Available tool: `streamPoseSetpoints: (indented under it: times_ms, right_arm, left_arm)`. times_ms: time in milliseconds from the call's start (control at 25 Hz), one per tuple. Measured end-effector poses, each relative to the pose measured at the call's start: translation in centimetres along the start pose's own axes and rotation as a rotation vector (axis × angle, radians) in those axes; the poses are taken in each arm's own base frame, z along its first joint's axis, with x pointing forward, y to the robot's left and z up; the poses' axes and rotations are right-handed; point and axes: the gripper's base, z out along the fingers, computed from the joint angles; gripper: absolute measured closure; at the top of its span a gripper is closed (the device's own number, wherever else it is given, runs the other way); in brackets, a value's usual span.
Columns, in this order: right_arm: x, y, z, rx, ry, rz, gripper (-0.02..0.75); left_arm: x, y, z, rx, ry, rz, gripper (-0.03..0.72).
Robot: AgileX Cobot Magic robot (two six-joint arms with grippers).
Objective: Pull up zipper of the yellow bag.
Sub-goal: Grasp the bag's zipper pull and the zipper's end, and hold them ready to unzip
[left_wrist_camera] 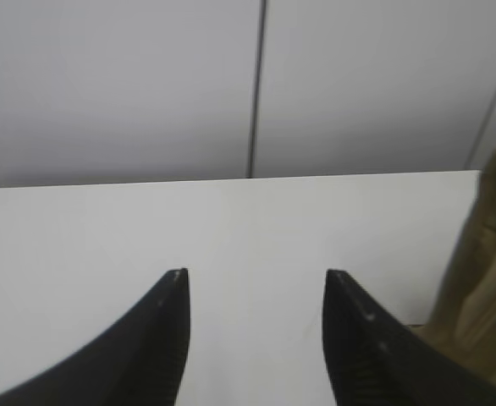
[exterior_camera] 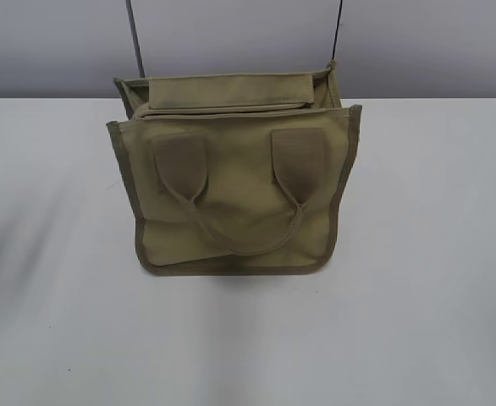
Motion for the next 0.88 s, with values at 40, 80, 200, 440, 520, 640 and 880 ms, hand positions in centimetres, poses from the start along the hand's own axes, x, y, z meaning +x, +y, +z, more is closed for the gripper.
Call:
streamPoseSetpoints:
  times_ms: [40, 80, 200, 440, 520, 640, 880]
  right_arm:
    - [0.0, 0.0, 0.0, 0.000, 0.000, 0.000, 0.160]
    - [0.0, 0.0, 0.0, 0.000, 0.000, 0.000, 0.160]
    - [0.0, 0.0, 0.0, 0.000, 0.000, 0.000, 0.160]
    - [0.0, 0.0, 0.0, 0.000, 0.000, 0.000, 0.160]
    - [0.0, 0.0, 0.0, 0.000, 0.000, 0.000, 0.160]
    - [0.0, 0.0, 0.0, 0.000, 0.000, 0.000, 0.160]
    - [0.0, 0.0, 0.0, 0.000, 0.000, 0.000, 0.160]
  left_arm:
    - [0.6, -0.3, 0.9, 0.037, -0.004, -0.018, 0.295]
    - [1.1, -0.5, 1.6, 0.061, -0.004, -0.042, 0.295]
    - [3.7, -1.3, 3.7, 0.166, 0.036, -0.064, 0.298]
    - [8.4, -3.2, 6.3, 0.405, 0.164, -0.016, 0.292]
    - [9.4, -3.4, 7.2, 0.443, 0.163, -0.035, 0.285]
    - [10.0, -3.6, 8.3, 0.476, 0.143, -0.054, 0.277]
    - [10.2, -4.1, 10.6, 0.549, 0.096, -0.034, 0.272]
